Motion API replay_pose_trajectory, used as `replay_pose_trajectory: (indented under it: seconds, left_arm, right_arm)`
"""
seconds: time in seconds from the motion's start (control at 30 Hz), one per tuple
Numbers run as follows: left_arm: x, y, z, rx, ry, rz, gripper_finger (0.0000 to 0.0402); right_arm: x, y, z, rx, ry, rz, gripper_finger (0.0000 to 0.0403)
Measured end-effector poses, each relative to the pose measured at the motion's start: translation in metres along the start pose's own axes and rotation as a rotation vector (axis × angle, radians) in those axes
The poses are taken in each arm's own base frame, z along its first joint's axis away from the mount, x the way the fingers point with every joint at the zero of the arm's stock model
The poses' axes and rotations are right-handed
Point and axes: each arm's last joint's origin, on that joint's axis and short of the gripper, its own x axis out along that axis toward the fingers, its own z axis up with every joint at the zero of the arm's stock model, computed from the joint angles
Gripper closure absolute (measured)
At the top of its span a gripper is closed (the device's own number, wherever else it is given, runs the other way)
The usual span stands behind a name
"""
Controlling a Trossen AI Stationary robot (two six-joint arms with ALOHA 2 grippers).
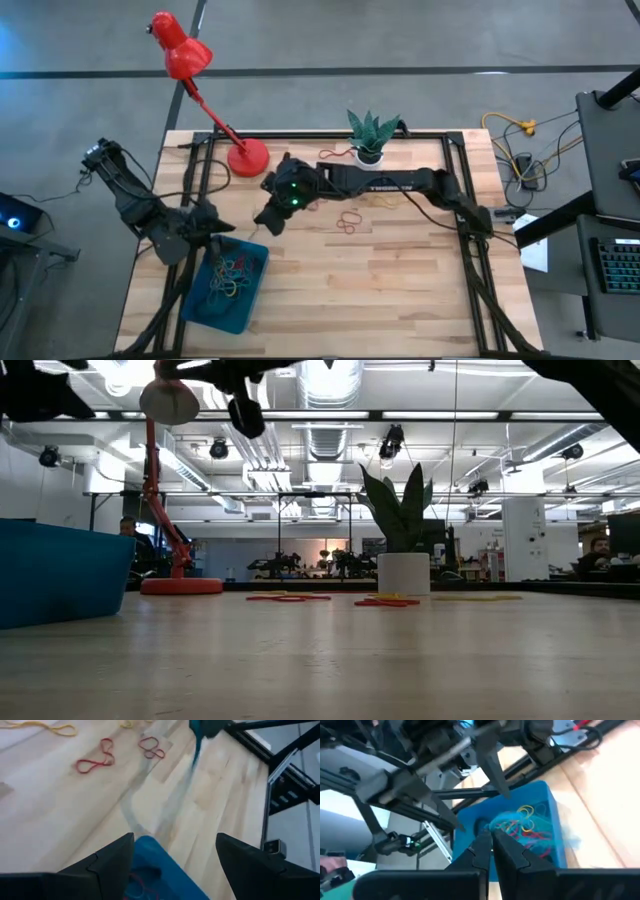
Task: Pick and place rubber bands into bin
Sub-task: Put the blue rubber band into the blue bin
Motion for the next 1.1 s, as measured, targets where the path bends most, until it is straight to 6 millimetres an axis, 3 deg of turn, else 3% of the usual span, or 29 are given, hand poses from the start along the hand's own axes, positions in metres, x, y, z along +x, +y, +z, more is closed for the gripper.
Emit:
replay_pose_trajectory:
  seconds: [0.23,1.1]
  left_arm:
    - [0.010,-0.018,-0.002,0.056,-0.039,-0.065,0.0136]
    - [0.032,-0.031,-0.008,0.135,-0.233,0.084,0.0136]
  right_arm:
    - [-0.001,0.009,0.005,-0.009,-0.012,0.029,0.0395]
    - [0.009,0.024,-0.014,-0.012,0.014,0.035,0.0395]
